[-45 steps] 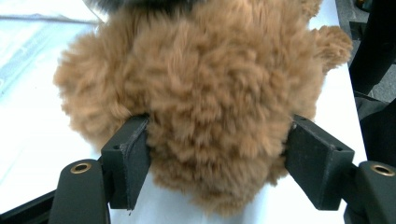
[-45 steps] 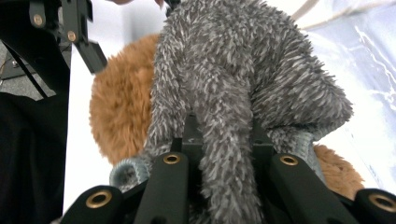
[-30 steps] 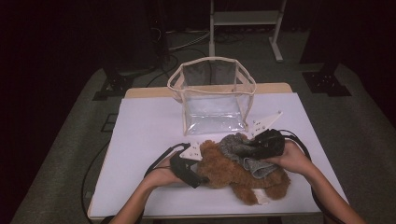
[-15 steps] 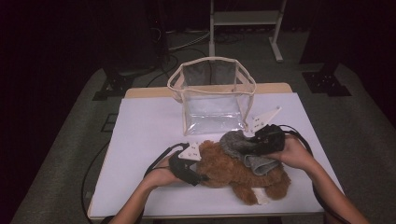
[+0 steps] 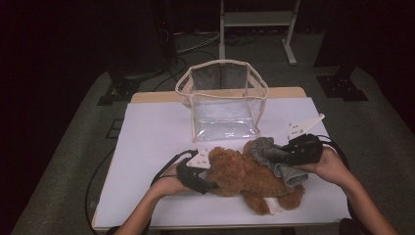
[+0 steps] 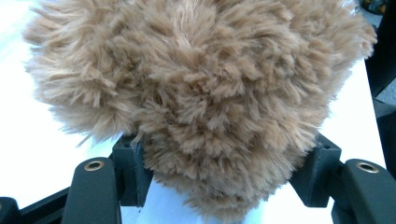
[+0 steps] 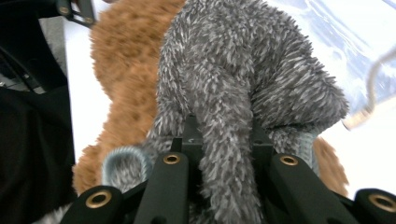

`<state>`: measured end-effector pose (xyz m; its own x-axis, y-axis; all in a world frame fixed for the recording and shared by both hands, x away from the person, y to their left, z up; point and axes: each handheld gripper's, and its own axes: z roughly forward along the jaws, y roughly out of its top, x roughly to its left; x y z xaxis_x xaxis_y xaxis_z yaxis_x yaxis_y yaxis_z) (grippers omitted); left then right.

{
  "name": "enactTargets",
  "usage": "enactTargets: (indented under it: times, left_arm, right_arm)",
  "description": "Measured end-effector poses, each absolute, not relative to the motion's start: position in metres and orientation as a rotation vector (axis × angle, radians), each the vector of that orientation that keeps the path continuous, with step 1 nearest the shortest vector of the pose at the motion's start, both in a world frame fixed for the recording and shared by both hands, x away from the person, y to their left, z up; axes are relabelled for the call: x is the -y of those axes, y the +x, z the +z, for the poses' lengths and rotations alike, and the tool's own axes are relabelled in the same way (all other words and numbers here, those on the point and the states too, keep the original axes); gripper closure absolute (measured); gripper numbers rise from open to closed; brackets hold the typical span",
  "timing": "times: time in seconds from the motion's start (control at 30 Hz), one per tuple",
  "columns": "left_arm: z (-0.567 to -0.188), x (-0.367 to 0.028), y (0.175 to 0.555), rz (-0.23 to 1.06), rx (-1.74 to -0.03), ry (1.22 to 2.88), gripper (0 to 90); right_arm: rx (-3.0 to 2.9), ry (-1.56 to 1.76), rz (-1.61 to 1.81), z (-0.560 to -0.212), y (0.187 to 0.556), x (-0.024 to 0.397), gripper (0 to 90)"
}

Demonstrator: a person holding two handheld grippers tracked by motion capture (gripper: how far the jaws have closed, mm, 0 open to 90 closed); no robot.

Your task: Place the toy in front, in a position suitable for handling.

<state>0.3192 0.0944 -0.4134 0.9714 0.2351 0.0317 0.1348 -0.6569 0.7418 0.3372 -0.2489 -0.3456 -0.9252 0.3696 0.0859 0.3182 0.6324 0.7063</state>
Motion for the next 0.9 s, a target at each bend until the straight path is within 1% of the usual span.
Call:
enactTargets:
  times: [0.13,0.23,0.43,0.57,0.7,0.8,0.9]
  left_arm:
    - [-0.41,-0.094,0.32,0.168,-0.254,2.274,35.0]
    - [-0.406,-0.093,0.317,0.191,-0.253,2.262,37.4]
    - [-0.394,-0.091,0.31,0.247,-0.241,2.23,38.7]
    - [-0.388,-0.095,0.31,0.257,-0.251,2.211,39.3]
    - [-0.389,-0.096,0.312,0.249,-0.247,2.206,39.0]
    - [-0.397,-0.091,0.313,0.239,-0.234,2.231,36.2]
    - [-0.408,-0.091,0.314,0.229,-0.248,2.259,28.3]
  right_arm:
    - [-2.801,0.512,1.138,-0.345,0.34,0.229,74.5]
    - [-2.828,0.487,1.142,-0.349,0.344,0.213,74.4]
    - [-2.848,0.472,1.247,-0.357,0.352,0.188,74.6]
    - [-2.833,0.444,1.258,-0.351,0.354,0.178,74.7]
    - [-2.839,0.447,1.257,-0.348,0.355,0.179,74.8]
    - [-2.852,0.448,1.187,-0.35,0.354,0.187,75.0]
    - [-2.86,0.474,1.126,-0.359,0.352,0.193,75.3]
